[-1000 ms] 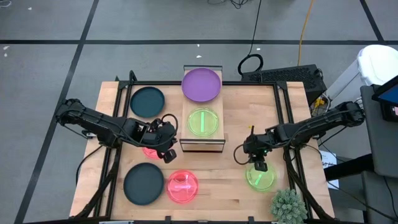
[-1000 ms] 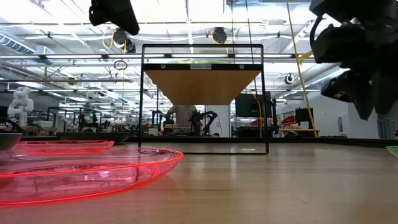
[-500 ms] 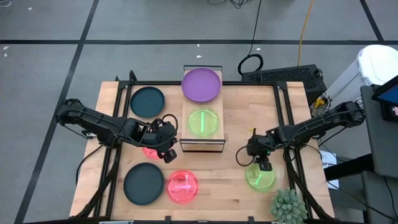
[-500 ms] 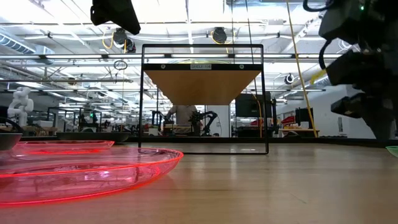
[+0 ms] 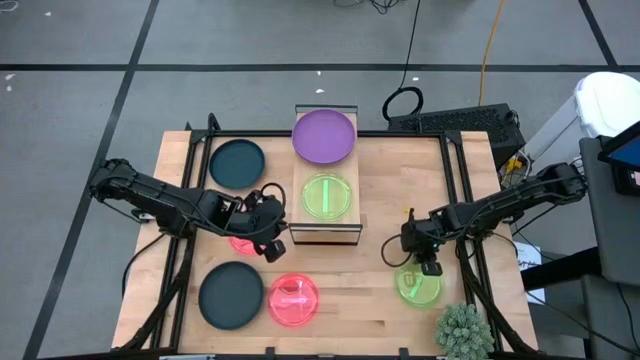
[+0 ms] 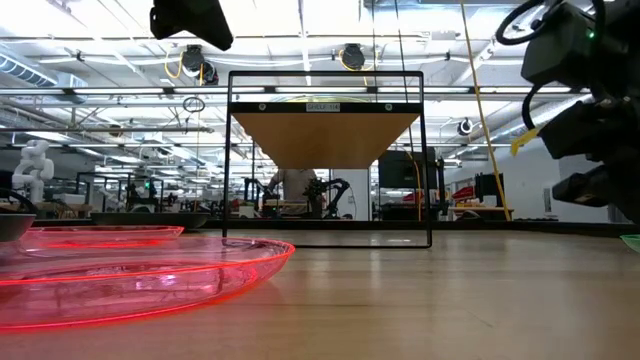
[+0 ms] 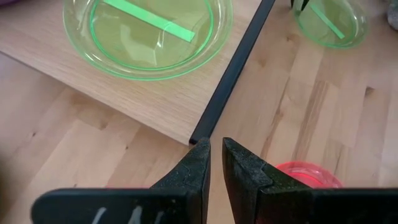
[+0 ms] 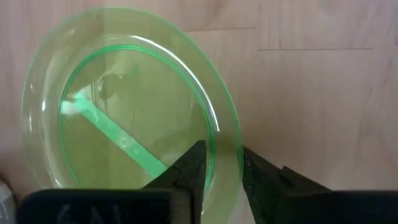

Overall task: Place and stack plates onto a shelf
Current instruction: Stack the green plate on top of the other green plate on the shelf

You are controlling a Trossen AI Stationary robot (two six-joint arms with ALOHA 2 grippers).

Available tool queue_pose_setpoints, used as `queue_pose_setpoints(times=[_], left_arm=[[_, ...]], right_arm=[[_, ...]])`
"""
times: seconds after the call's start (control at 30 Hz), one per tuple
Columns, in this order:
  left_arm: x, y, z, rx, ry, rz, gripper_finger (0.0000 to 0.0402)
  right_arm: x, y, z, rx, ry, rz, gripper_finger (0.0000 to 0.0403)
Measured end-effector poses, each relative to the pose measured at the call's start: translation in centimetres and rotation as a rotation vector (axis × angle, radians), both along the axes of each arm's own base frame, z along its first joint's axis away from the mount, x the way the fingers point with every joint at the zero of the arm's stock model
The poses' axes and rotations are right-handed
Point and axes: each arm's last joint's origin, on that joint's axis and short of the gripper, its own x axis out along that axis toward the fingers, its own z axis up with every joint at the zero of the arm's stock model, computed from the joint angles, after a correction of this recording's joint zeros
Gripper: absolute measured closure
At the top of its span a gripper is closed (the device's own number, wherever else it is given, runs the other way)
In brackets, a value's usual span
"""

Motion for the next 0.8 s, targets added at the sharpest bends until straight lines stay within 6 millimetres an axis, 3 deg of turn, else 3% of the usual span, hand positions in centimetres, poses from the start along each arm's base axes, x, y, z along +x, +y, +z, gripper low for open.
queue_pose_setpoints(times=[0.3, 0.5, 0.8], left_arm=[[0.0, 0.0, 0.0, -0.002, -0.001, 0.003, 0.0355], [0.0, 0.0, 0.0, -0.022, -0.007, 0.027, 0.0355], [0.7, -0.6, 0.5, -0.148, -0.075, -0.049, 0.0354]], right_arm=[[0.1, 0.0, 0.0, 0.016, 0.002, -0.046, 0.0394], [0.2, 0.1, 0.1, 0.056, 0.047, -0.151, 0.0398], [2.5, 0.7, 3.3, 0.153, 0.022, -0.34, 0.0402]])
